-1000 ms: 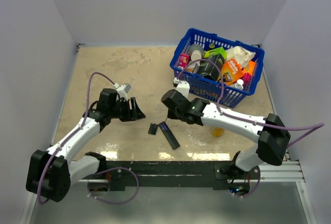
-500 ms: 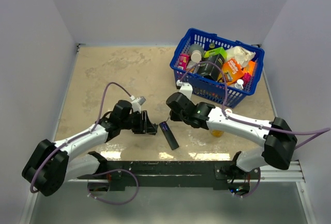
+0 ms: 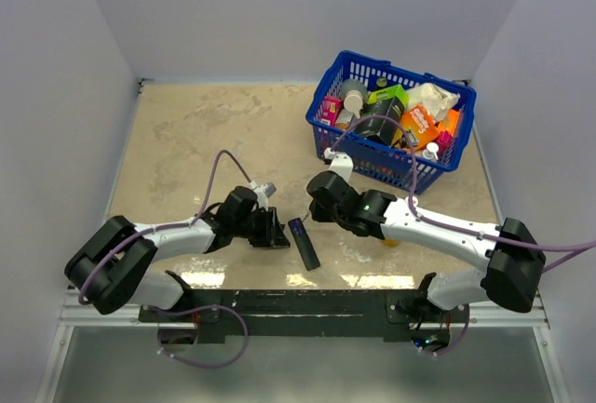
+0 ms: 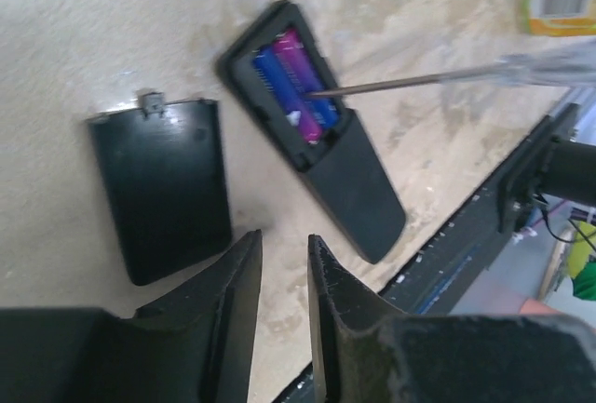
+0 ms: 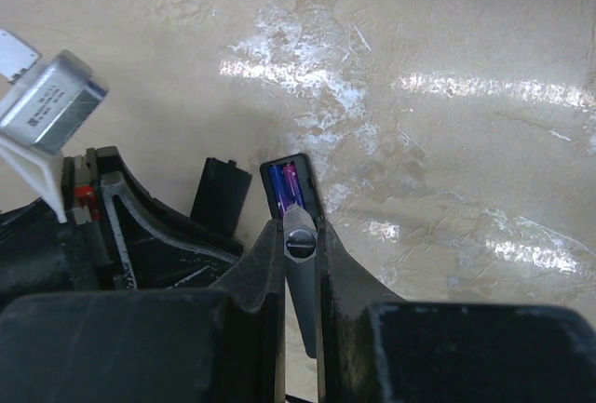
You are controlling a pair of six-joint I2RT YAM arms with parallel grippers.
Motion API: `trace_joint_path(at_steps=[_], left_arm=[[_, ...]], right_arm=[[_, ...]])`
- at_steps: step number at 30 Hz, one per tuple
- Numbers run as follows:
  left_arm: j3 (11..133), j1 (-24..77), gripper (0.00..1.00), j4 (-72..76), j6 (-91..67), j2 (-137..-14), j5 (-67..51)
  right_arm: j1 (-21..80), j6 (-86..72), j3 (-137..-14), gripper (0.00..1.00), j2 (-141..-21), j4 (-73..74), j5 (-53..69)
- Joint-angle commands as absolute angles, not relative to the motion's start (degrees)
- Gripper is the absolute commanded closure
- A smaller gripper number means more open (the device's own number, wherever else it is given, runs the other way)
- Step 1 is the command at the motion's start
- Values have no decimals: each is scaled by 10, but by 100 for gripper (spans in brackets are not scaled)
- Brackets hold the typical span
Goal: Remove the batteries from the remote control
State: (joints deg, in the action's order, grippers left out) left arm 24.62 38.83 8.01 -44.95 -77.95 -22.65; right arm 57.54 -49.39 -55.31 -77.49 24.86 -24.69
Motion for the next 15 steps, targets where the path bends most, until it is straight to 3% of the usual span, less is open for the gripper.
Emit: trace_joint_path(at_steps=[1,15], left_arm=[[279,395,71,69,-451,-802,-186],[316,395,71,-34,-446,-824,-60]], right_arm=[[577,-503,-552,100,-764,243,-244],[578,-509,-547,100,-776,214,-222]])
